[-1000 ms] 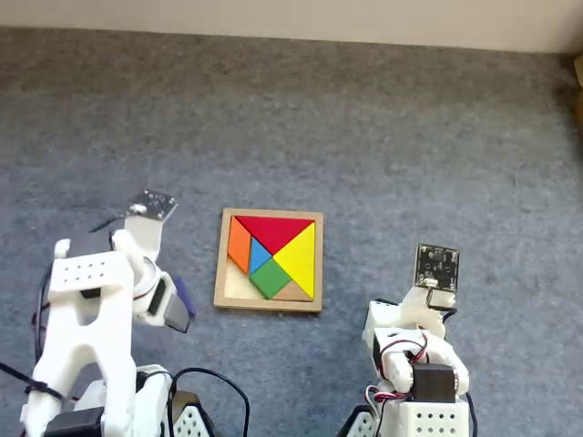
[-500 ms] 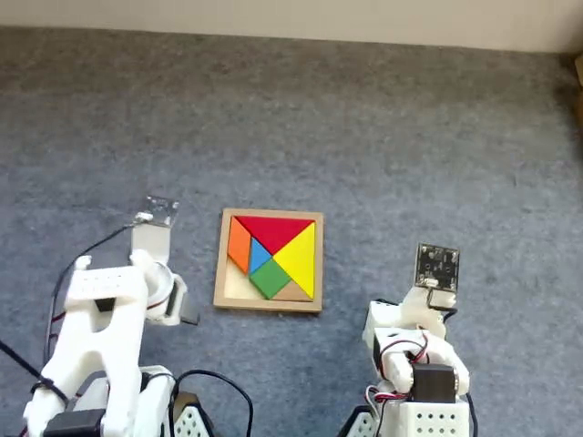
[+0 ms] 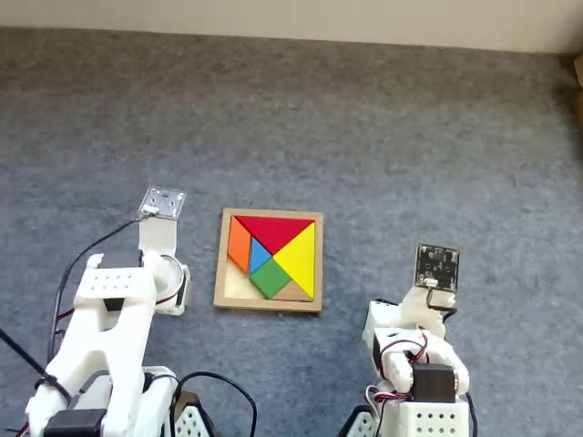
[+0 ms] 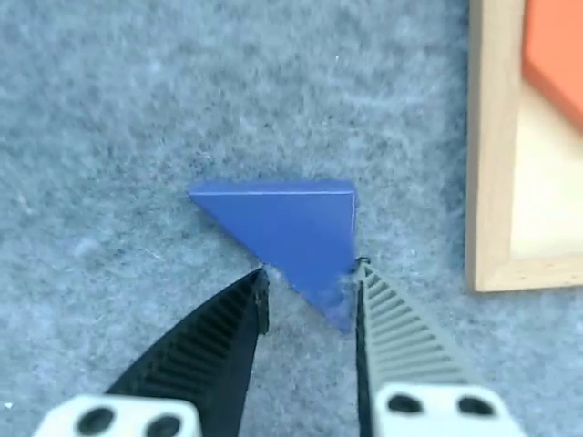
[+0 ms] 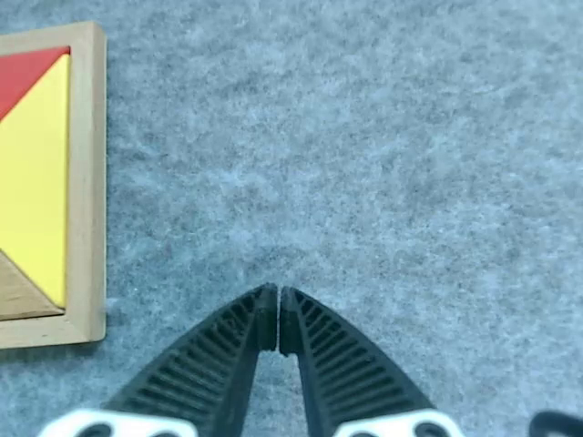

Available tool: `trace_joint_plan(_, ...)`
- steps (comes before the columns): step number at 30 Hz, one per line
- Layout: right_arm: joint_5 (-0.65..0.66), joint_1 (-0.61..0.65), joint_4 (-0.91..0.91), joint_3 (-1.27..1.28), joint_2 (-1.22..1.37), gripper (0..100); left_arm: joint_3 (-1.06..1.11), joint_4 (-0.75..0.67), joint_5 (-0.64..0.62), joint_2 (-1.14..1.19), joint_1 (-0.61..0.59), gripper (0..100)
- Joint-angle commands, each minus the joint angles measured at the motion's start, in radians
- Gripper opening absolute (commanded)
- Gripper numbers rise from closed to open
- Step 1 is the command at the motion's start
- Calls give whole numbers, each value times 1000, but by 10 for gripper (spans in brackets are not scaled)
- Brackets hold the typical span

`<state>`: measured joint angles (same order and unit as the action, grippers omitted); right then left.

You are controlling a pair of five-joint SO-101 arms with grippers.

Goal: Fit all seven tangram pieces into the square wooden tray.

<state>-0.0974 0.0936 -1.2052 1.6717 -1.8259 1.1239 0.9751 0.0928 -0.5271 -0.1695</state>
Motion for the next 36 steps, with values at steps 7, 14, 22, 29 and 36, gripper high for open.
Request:
trace_joint_plan(7,-8,-10,-4,119,-12,25,-93,26,-8,-15,18,143)
trace_joint_plan(14,-8,-10,-4,119,-12,25,-208,160,-8,-15,18,143)
trace_joint_plan(22,-8,-10,-4,119,-12,25,-245,196,-8,-16,18,143)
trace_joint_plan(29,-8,-10,-4,119,-12,25,-246,206,41,-16,47,143)
trace_joint_plan(36,-8,-10,-4,119,-12,25,-260,275,43,-145,58,143)
